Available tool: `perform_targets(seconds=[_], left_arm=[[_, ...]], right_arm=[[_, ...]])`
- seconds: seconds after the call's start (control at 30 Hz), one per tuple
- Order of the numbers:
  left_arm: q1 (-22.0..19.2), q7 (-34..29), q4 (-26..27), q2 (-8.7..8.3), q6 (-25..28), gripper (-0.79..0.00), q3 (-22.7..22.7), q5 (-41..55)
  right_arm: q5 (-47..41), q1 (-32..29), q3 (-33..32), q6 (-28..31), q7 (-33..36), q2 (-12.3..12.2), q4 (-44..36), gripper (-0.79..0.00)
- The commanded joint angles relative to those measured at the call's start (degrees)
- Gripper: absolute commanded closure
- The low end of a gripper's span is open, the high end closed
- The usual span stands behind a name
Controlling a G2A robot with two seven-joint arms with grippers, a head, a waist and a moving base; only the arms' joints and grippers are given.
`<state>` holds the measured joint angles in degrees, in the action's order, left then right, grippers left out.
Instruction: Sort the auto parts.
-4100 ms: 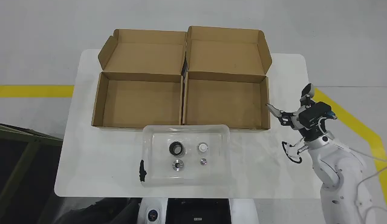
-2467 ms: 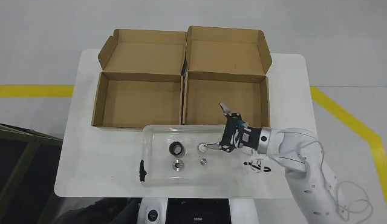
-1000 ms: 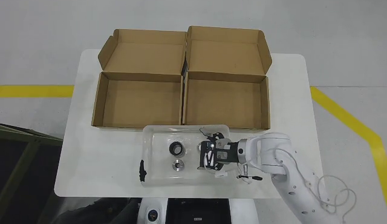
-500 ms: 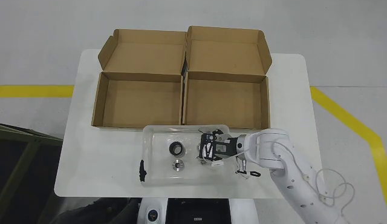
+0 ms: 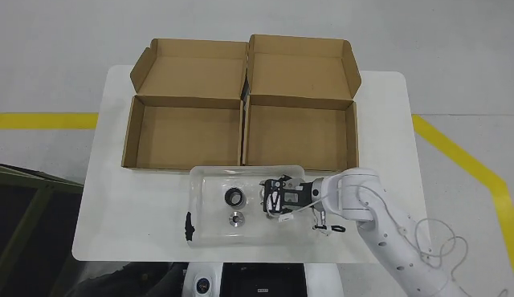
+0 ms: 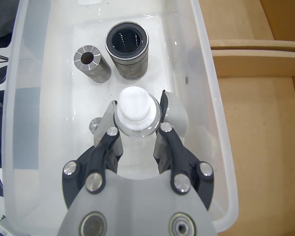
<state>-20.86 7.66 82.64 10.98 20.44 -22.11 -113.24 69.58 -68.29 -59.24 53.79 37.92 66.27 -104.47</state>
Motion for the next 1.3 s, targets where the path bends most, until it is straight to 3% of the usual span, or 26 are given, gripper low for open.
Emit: perform_targets(seconds=[0.0, 0.33, 0.6, 1.0, 1.27], left_arm=[[0.00, 0.00, 0.00, 0.00, 0.00, -0.785, 0.00, 0.00], [0.00, 0.00, 0.00, 0.00, 0.00, -0.785, 0.00, 0.00], [0.00, 0.00, 0.00, 0.00, 0.00, -0.785, 0.00, 0.00], [0.00, 0.00, 0.00, 0.00, 0.00, -0.785, 0.00, 0.00], [0.00, 0.00, 0.00, 0.00, 0.00, -0.785, 0.00, 0.00]], right_arm=[[-0.20, 0.21, 0.10, 0.27, -0.51, -0.09, -0.33, 0.000], [0.76, 1.86, 0.86, 4.21, -7.02, -0.91, -5.66, 0.000], [3.62, 3.16, -0.89, 4.21, -19.20, -1.91, -8.06, 0.000], [9.61, 1.99, -5.98, -0.83, -38.08, -2.40, -5.86, 0.000], [11.16, 1.77, -9.40, -2.47, -44.00, -2.90, -3.80, 0.000]])
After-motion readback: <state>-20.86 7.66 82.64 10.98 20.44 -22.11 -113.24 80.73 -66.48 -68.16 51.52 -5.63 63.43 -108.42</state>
